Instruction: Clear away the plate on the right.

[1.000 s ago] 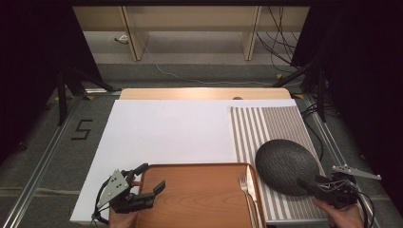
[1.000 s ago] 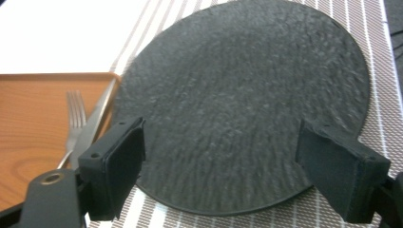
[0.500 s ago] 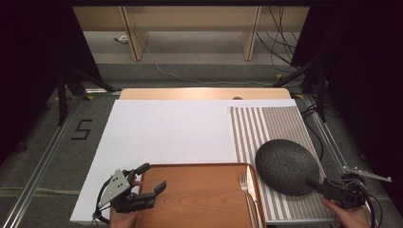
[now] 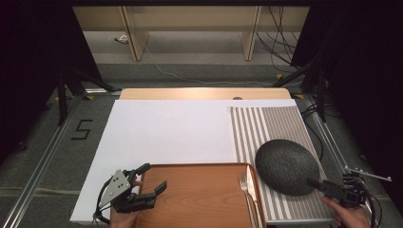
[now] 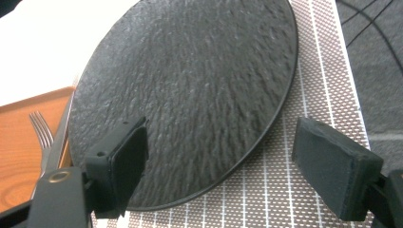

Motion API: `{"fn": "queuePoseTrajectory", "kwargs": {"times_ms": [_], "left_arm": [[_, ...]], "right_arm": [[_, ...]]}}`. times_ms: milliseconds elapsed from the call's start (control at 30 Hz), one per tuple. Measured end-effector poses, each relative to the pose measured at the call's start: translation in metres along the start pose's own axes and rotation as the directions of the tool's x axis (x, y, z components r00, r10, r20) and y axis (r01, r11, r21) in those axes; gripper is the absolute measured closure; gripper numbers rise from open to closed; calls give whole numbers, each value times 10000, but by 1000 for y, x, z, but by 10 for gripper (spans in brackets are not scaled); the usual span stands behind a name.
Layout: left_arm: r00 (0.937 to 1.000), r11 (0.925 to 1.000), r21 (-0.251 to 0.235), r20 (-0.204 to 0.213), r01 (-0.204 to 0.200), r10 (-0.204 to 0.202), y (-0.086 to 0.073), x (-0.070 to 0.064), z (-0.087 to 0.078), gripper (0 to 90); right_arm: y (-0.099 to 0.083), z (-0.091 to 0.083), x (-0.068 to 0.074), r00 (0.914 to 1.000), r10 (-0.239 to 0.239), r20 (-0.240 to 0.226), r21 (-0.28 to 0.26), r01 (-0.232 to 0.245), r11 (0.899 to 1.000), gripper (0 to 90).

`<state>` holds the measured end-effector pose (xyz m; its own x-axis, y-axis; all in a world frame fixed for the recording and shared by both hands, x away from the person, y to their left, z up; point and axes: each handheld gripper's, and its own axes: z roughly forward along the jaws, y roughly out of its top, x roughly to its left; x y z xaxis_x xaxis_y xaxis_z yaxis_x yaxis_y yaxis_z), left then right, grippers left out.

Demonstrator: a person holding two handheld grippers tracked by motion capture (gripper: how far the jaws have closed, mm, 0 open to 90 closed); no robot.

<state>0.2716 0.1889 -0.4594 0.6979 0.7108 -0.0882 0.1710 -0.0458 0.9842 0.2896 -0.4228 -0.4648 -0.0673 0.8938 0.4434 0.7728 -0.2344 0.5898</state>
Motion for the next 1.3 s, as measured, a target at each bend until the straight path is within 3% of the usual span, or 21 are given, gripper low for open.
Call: {"fn": "queuePoseTrajectory", "kwargs": {"times_ms": [100,733,900,1300], "left_arm": [[10000,10000,-4,-1,2,-2,0,0,0,170],[10000,10000,10,-15,15,-15,0,0,0,170],[10000,10000,-1,-20,11,-11,1,0,0,170],[10000,10000,16,-22,4,-4,0,0,0,170]], "right_arm": [[0,2,-4,9992,317,-250,69,-315,9995,217],[3,13,-7,9941,870,-643,402,-845,9956,275],[3,16,-9,9889,1251,-797,432,-1219,9916,289],[4,20,-10,9813,1668,-964,330,-1644,9858,326]]}}
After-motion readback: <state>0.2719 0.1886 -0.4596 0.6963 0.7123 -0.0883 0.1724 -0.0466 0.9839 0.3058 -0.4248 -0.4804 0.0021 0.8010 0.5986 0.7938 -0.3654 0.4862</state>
